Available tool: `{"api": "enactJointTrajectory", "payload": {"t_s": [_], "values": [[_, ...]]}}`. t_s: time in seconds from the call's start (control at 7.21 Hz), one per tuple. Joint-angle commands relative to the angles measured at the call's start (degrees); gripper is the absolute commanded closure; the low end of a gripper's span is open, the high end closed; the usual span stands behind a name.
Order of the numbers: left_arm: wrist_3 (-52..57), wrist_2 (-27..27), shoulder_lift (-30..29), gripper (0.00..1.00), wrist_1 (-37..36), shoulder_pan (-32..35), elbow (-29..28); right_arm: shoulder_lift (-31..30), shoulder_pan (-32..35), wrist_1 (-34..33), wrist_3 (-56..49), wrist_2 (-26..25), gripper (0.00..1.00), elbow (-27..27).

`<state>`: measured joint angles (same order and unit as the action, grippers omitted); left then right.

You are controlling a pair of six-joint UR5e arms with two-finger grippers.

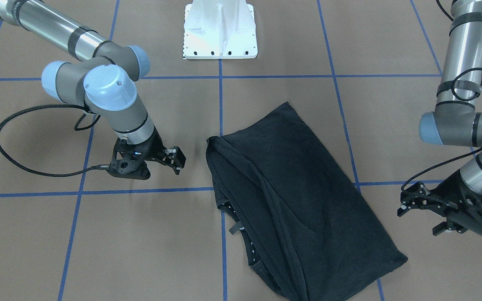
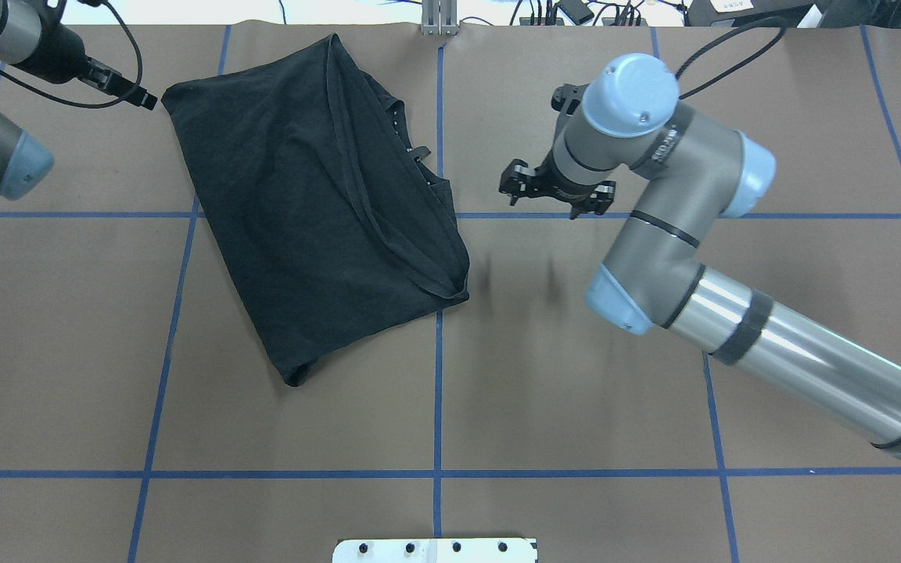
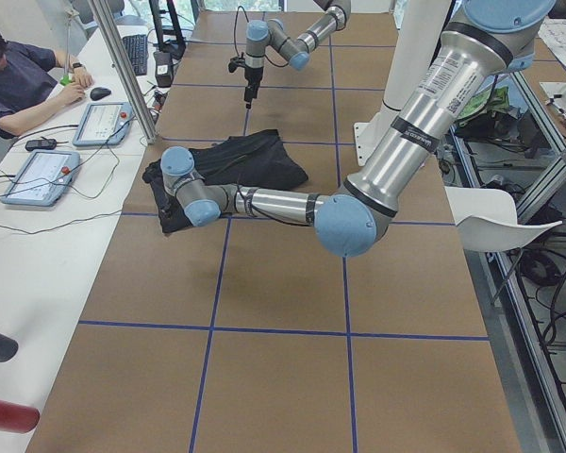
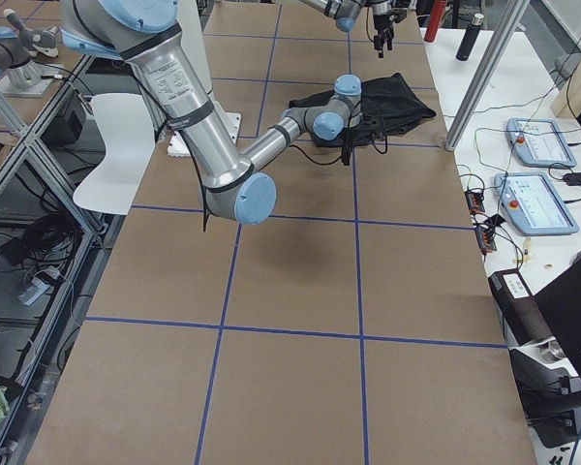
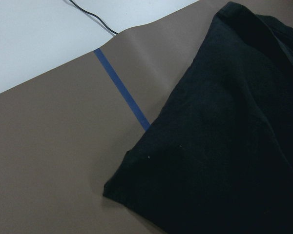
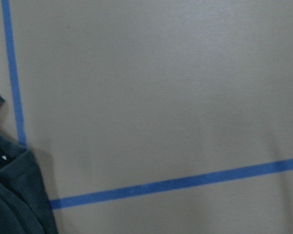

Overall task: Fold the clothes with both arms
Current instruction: 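Move the right gripper onto the bundle's collar edge and grasp it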

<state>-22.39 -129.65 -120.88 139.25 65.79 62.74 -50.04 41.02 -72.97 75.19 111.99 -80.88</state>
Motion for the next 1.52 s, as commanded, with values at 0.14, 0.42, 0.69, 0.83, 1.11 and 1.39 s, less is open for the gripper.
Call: {"api": "enactJointTrajectory", "payload": {"t_s": [0.14,0.42,0.69,0.83,1.11,1.39], "values": [[-6.86,-0.34,3.72,0.00,0.14,-0.31,5.72,9.07,-2.61,3.97,6.10,-3.61,0.01,10.73],[-6.88,-0.43,3.98,0.00,0.23,-0.31,5.82,9.17,-4.72,6.93,6.55,-6.68,0.03,12.05],[-6.88,-0.34,3.99,0.00,0.32,-0.40,5.82,9.43,-6.13,8.19,7.86,-8.19,0.14,13.12],[-6.96,-0.25,4.07,0.00,0.32,-0.40,5.82,9.44,-7.18,8.19,9.61,-8.45,0.20,13.21],[-6.88,-0.25,4.07,0.00,0.32,-0.40,5.73,9.44,-8.24,7.93,9.54,-9.94,0.22,13.21],[-6.88,-0.16,4.07,0.00,0.40,-0.49,5.64,9.70,-8.24,7.93,9.72,-9.86,0.48,13.21]]}}
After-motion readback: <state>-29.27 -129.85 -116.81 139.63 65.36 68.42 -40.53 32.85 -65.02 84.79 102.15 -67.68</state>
